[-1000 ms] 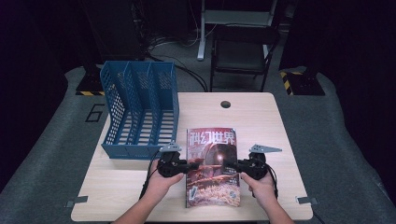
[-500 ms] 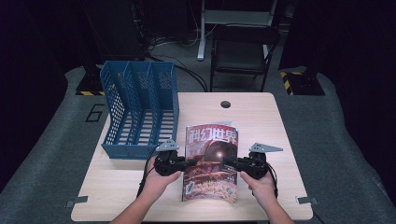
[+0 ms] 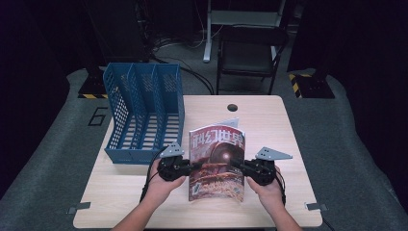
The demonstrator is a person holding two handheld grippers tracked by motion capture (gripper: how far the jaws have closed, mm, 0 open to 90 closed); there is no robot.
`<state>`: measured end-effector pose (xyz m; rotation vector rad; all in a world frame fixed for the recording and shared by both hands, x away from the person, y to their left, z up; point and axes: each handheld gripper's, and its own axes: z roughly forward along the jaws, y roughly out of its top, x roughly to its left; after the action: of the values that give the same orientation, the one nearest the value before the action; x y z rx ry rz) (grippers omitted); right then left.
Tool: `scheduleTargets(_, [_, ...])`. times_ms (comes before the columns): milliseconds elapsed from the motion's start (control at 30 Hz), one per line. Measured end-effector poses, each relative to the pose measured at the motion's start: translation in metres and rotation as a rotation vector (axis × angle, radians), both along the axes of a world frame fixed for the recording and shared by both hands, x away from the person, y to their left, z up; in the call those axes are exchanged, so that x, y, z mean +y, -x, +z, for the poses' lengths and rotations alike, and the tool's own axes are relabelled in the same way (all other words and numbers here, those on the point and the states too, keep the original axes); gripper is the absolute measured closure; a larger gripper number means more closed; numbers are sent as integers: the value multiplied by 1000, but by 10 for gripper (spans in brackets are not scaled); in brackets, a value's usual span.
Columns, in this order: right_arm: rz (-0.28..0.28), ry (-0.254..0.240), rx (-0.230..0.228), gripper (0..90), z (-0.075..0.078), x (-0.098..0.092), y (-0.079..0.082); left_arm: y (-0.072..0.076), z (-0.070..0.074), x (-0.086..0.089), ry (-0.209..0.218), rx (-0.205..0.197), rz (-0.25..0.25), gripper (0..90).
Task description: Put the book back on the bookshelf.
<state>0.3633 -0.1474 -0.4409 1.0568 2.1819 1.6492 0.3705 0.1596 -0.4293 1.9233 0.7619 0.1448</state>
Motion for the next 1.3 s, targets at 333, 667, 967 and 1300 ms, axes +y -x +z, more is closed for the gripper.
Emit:
scheduleTargets(333, [-10,5,-46,857,5,-1,0,3,1,-2,5,-49,19,835])
scheduleTargets(667, [-23,23,-101,855,11,1,2,6,5,-2,9,-98,33,838])
scheduleTargets(967, [-32,40,-83,824,6,1,-1,7,-4,-3,10,-94,66,840])
scheduleTargets(1300, [-22,2,-52,725,4,-6,-2,9,-6,-2,24,-101,61,841])
